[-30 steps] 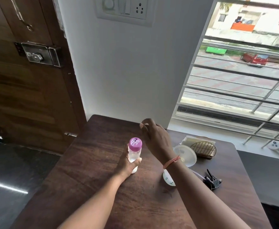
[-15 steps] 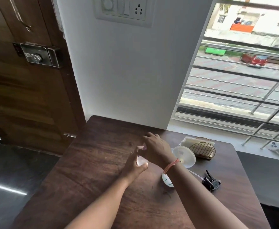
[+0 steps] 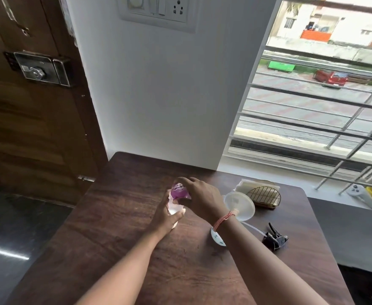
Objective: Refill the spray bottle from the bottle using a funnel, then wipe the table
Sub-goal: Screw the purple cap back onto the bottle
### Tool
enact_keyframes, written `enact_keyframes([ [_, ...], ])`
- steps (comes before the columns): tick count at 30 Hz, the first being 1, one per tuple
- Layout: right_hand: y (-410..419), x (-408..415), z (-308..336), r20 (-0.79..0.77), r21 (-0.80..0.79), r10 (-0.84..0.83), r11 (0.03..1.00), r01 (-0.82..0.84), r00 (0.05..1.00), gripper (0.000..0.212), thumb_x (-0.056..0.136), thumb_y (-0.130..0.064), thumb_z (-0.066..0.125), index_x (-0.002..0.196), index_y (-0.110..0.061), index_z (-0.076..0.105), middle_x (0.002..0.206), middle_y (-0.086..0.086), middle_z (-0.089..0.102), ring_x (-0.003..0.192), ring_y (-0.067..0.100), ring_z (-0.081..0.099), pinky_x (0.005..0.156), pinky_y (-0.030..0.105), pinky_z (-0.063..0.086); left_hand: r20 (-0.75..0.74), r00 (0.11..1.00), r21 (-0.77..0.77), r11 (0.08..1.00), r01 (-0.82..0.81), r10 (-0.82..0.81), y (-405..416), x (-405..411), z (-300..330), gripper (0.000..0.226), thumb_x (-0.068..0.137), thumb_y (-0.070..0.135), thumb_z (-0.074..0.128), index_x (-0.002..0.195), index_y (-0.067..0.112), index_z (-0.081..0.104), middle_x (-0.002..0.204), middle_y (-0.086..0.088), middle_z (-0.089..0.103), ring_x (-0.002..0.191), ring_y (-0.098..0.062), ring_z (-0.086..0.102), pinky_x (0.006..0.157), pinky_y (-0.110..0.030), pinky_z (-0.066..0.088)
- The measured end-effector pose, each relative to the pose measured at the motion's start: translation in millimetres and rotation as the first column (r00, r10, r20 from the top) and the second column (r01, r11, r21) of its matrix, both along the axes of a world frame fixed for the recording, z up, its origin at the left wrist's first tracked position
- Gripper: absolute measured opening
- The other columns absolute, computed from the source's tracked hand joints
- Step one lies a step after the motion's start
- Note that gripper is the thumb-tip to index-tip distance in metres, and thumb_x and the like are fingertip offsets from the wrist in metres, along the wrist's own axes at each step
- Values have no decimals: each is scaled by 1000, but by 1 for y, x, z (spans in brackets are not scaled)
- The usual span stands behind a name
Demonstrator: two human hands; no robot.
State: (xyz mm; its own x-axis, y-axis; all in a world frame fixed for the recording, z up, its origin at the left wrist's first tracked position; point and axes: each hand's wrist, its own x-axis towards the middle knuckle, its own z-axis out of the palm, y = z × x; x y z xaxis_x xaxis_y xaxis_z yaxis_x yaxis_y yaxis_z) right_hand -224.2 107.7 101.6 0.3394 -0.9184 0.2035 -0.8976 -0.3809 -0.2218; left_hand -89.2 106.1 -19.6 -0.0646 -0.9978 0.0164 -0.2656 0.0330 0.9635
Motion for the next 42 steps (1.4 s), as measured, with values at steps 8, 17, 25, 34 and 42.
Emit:
enact_keyframes([
  [8, 7, 15, -22, 200, 97, -39, 995, 20, 979, 55, 87, -48, 59, 134, -42, 32, 121, -6, 59, 99, 18, 62, 72, 34, 55, 48, 994, 102, 989, -103, 98, 8, 5, -19, 78, 72, 15, 77, 138, 23, 37, 128, 2, 57, 116, -11, 55, 98, -22, 41],
  [17, -8, 16, -72, 462, 415, -327, 901, 124, 824, 65, 93, -52, 46, 146, -26, 20, 145, 2, 41, 119, 19, 53, 98, 38, 46, 99, 970, 132, 963, -235, 223, -41, 25, -24, 75, 73, 13, 79, 137, 18, 42, 122, 1, 58, 107, -19, 59, 89, -32, 49],
  [25, -29, 22, -127, 318, 595, -395, 791, 144, 862, 48, 96, -35, 46, 140, -16, 37, 139, 9, 41, 123, 28, 50, 103, 36, 39, 134, 923, 87, 924, -373, 360, -132, 32, -10, 65, 70, 7, 79, 127, 11, 47, 121, -10, 60, 112, -26, 58, 94, -27, 42],
  [34, -42, 29, -159, 161, 532, -320, 825, 191, 934, 50, 95, -27, 45, 144, -18, 38, 154, 7, 28, 143, 29, 20, 119, 34, 16, 133, 943, 49, 948, -313, 304, -185, 33, -25, 70, 71, 15, 80, 132, 16, 46, 125, -7, 60, 113, -23, 59, 99, -37, 47],
  [42, -45, 34, -147, 170, 576, -360, 792, 204, 917, 49, 93, -23, 48, 139, -13, 40, 148, 10, 35, 137, 30, 29, 114, 35, 25, -30, 962, 195, 945, -262, 273, -181, 39, -30, 99, 59, 21, 90, 140, 25, 34, 134, 1, 54, 116, -15, 56, 102, -35, 47],
])
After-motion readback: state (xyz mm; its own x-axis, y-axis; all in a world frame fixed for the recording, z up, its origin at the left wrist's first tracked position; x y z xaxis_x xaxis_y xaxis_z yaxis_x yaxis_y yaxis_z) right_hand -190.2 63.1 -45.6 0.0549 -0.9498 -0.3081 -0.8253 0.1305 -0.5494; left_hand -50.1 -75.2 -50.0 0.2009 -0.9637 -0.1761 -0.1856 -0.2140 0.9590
